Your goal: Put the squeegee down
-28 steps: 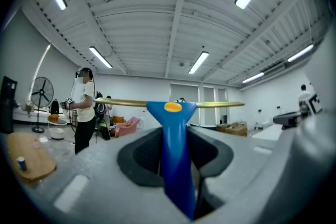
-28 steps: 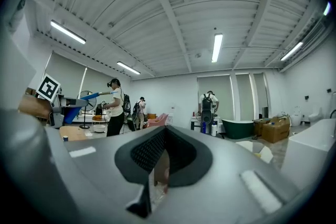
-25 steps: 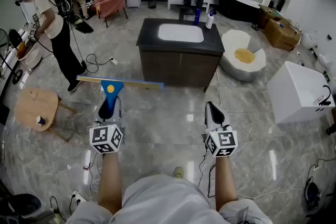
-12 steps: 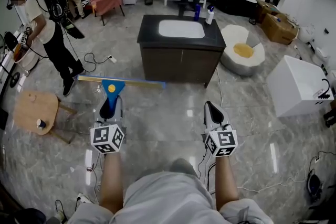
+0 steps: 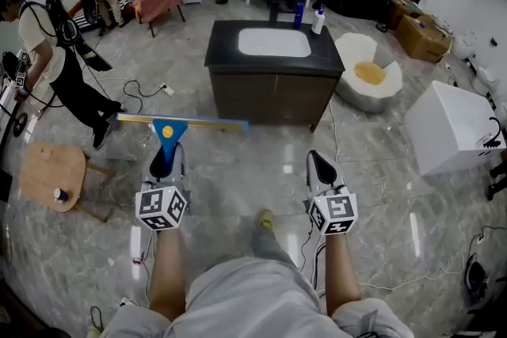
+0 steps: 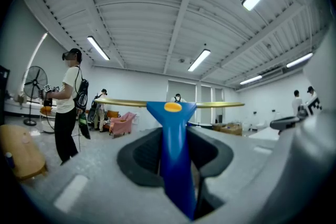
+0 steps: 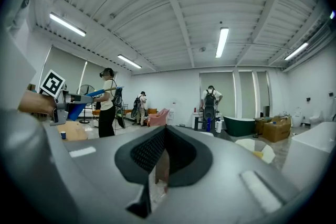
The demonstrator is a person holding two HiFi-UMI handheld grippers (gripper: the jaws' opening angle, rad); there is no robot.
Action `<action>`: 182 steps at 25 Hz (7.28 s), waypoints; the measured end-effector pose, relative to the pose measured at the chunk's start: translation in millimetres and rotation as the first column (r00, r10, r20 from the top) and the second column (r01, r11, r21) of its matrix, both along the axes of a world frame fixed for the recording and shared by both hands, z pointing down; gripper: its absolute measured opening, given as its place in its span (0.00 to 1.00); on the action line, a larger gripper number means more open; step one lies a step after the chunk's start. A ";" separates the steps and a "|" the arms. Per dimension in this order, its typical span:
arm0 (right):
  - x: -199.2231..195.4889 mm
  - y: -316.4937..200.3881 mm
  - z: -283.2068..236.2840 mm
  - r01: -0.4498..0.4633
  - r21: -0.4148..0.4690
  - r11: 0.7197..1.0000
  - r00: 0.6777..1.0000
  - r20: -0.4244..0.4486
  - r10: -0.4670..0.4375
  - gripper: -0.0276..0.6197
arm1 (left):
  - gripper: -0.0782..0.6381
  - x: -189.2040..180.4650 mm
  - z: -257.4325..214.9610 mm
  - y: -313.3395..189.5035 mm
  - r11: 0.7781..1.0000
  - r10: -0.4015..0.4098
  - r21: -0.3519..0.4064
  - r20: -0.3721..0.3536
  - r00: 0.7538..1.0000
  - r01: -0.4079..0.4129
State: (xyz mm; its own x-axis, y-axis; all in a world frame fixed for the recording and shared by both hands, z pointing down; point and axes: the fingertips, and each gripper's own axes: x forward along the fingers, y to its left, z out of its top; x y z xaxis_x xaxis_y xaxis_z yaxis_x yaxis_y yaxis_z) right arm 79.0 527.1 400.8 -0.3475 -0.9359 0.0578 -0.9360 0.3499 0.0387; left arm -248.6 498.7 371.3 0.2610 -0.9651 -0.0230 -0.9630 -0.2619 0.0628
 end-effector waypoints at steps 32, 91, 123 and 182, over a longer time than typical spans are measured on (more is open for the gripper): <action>74.7 -330.5 29.2 0.090 -0.069 0.994 0.995 0.050 -0.087 0.05 | 0.29 86.9 21.2 -311.2 0.997 -0.043 -0.061 0.042 0.998 0.046; -10.9 -944.1 61.1 0.014 -0.169 0.985 0.999 0.045 -0.007 0.05 | 0.29 14.5 88.9 -955.0 0.971 0.013 -0.241 0.027 1.000 -0.006; 30.6 -1084.4 144.8 0.167 -0.278 0.946 0.985 0.080 -0.150 0.05 | 0.29 115.9 244.4 -1136.6 0.846 -0.019 -0.530 0.082 0.996 0.060; 46.1 -1085.8 171.7 0.153 -0.327 0.933 0.988 0.055 -0.142 0.05 | 0.39 139.5 310.3 -1142.8 0.743 0.071 -0.669 0.132 0.989 0.036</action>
